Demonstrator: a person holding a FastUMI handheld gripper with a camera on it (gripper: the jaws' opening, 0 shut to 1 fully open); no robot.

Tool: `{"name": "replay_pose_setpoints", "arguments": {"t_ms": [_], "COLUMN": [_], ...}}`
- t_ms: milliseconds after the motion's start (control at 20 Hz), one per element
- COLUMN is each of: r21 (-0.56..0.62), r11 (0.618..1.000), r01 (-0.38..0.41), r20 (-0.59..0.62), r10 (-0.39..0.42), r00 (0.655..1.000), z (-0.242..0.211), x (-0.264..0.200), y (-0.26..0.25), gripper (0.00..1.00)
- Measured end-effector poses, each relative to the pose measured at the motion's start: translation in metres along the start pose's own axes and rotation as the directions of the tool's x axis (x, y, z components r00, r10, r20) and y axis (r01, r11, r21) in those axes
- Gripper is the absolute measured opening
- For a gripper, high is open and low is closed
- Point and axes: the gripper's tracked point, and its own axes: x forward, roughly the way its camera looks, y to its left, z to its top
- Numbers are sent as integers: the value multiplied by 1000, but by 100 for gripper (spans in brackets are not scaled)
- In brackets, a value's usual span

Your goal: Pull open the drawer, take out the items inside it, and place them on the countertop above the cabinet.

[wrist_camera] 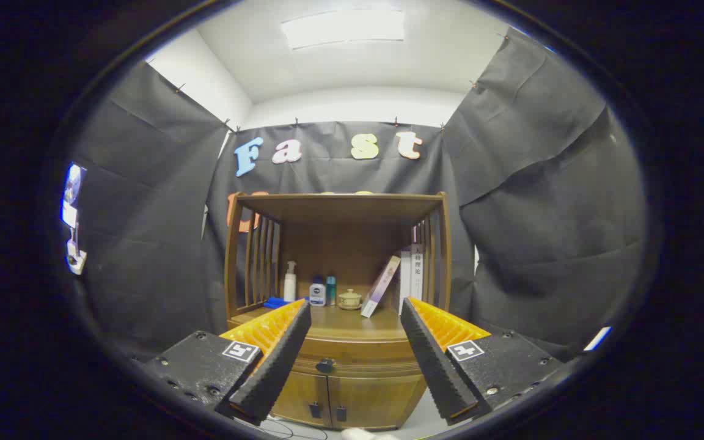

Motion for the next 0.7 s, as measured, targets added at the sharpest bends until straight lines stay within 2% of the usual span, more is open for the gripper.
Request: {"name": "replay_pose_setpoints", "arguments": {"t_ms": [300, 700], "r21": [0, 2], "r11": [999, 999], "r01": [36, 34], "r20": [-25, -49], "r10": [-36, -34], "r00": [999, 998], "z": [-4, -12], "x": [-2, -1], "y": [-4, 5], "gripper": [97, 97]}}
